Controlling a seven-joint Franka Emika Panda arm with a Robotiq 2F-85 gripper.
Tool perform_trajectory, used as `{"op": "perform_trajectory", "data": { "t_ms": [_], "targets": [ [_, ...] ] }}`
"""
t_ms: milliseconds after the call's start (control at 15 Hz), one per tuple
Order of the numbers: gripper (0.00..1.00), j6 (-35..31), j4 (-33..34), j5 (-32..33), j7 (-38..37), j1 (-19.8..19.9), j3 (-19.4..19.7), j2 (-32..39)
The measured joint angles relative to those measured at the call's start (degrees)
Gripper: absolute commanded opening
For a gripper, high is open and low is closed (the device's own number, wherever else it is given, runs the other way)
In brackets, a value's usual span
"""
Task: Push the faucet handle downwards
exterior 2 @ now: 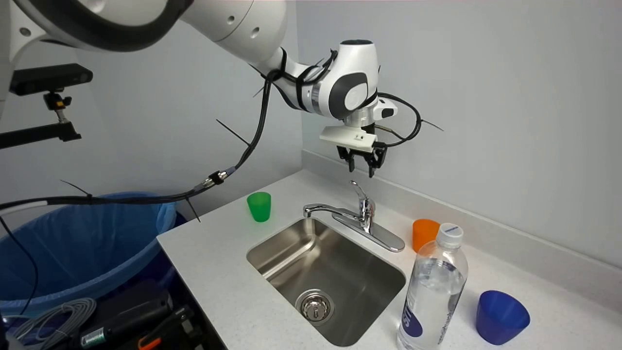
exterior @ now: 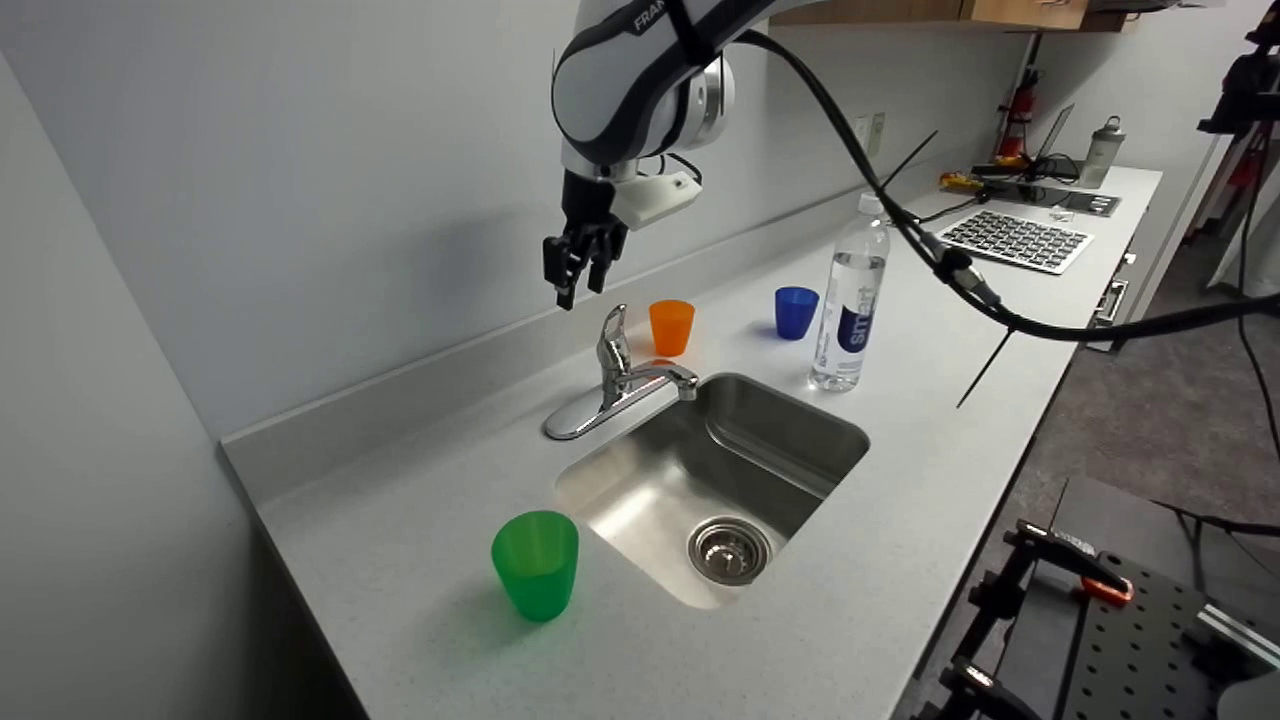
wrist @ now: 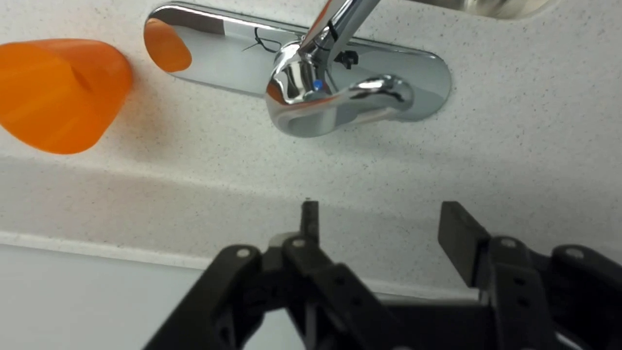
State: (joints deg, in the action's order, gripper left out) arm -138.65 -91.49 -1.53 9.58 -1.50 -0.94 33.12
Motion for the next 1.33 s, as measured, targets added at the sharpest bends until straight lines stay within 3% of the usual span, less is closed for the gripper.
{"op": "perform_trajectory", "data": {
  "t_ms": [333, 1333],
  "targets": [
    [0.00, 0.15, 1.52, 0.00, -0.68, -0.09, -0.07, 1.11],
    [0.00, 2.80, -1.15, 0.33, -2.02, -0.20, 0.00, 0.81]
  ]
}}
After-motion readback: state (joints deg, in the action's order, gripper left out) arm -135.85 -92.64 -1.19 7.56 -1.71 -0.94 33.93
